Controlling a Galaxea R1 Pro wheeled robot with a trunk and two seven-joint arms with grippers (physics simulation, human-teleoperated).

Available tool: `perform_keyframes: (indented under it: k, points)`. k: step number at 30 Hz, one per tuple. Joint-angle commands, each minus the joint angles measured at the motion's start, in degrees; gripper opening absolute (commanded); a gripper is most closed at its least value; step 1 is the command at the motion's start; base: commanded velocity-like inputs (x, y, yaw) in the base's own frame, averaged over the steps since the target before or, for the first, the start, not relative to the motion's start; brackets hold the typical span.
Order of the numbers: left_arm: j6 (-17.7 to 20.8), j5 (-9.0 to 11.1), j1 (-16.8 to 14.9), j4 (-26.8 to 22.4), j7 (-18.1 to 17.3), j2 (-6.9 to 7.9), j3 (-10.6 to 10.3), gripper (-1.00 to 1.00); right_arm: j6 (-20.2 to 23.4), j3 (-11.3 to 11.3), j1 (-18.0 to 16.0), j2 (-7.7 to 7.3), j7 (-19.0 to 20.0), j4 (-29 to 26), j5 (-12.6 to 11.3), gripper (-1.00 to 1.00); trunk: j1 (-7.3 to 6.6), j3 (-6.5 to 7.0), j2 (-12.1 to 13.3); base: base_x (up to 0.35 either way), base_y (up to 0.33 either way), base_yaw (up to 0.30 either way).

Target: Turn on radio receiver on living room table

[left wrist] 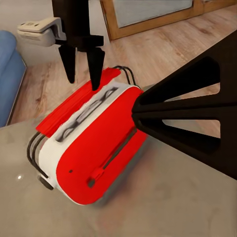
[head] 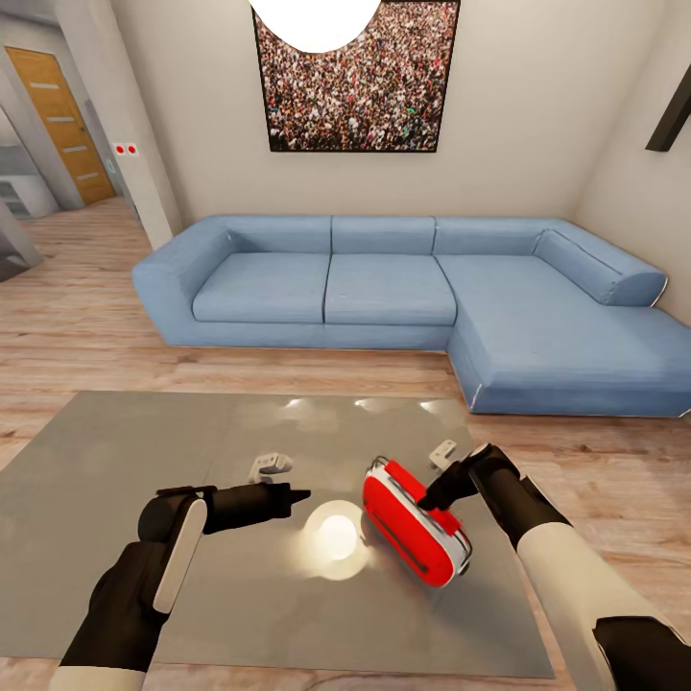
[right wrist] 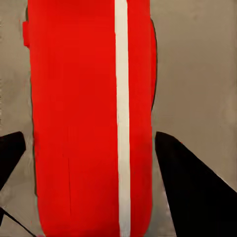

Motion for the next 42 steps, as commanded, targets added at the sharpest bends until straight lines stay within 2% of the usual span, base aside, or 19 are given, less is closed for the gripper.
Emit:
perform_keyframes:
  k: [1,32,35,39,42]
  points:
    - [0.00,0.00,0.00,0.00,0.00,0.01,0.00,-1.00,0.00,0.00,0.00,0.00,0.00,0.00,-0.01,1.00,0.00,0.00,0.00,0.000,0.000,0.000]
    - [0.00,0.00,0.00,0.00,-0.02,0.00,0.03,-1.00,0.67,0.07,0.00,-0.69,0.61,-1.23,0.31,1.00,0.00,0.00,0.00,0.000,0.000,0.000]
    - [0.00,-0.03,0.00,0.09,0.02,0.00,0.01,-1.00,1.70,0.08,0.00,-0.79,0.83,-3.28,0.38,1.00,0.00,0.00,0.00,0.000,0.000,0.000]
    - [-0.07,-0.08,0.00,0.18,0.03,0.00,0.00,-1.00,6.72,0.15,0.00,-1.06,3.59,-8.76,0.75,1.00,0.00,0.00,0.00,0.000,0.000,0.000]
    - [-0.08,-0.08,0.00,0.18,0.03,0.00,0.00,-1.00,9.41,0.17,0.00,-2.64,7.36,-13.14,0.95,1.00,0.00,0.00,0.00,0.000,0.000,0.000]
